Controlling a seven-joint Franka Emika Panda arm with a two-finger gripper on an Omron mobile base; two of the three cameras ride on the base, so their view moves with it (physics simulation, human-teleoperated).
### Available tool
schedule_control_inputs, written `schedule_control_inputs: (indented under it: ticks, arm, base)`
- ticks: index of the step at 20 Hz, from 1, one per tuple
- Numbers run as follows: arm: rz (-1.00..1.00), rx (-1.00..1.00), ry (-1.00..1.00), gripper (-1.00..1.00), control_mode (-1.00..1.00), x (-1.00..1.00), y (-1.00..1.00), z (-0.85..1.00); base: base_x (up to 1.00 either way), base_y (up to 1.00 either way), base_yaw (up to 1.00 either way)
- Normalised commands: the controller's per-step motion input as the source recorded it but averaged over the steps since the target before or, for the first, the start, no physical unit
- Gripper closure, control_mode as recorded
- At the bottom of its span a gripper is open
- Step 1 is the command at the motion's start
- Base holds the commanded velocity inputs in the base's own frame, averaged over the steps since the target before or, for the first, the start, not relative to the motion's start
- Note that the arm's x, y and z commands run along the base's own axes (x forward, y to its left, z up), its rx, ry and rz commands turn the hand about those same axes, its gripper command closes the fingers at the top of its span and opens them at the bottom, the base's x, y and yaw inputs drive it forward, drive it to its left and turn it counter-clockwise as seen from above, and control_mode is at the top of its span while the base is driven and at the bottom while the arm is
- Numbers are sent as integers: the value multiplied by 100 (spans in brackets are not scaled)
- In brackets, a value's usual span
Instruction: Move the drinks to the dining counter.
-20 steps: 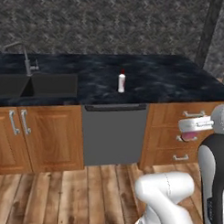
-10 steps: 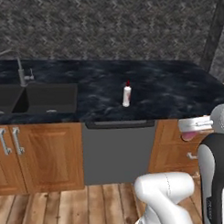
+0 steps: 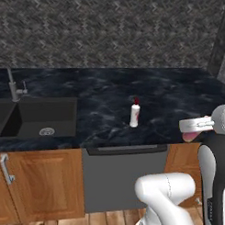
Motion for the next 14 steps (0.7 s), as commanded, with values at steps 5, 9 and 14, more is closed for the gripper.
schedule_control_inputs:
  ticks: [5, 9, 14]
  arm:
    - [0, 0, 0, 100, 100, 0, 0, 0]
    - [0, 0, 0, 100, 100, 0, 0, 0]
    - [0, 0, 0, 100, 100, 0, 0, 0]
  base:
    - [71, 0, 0]
    - [59, 0, 0]
    - [58, 0, 0]
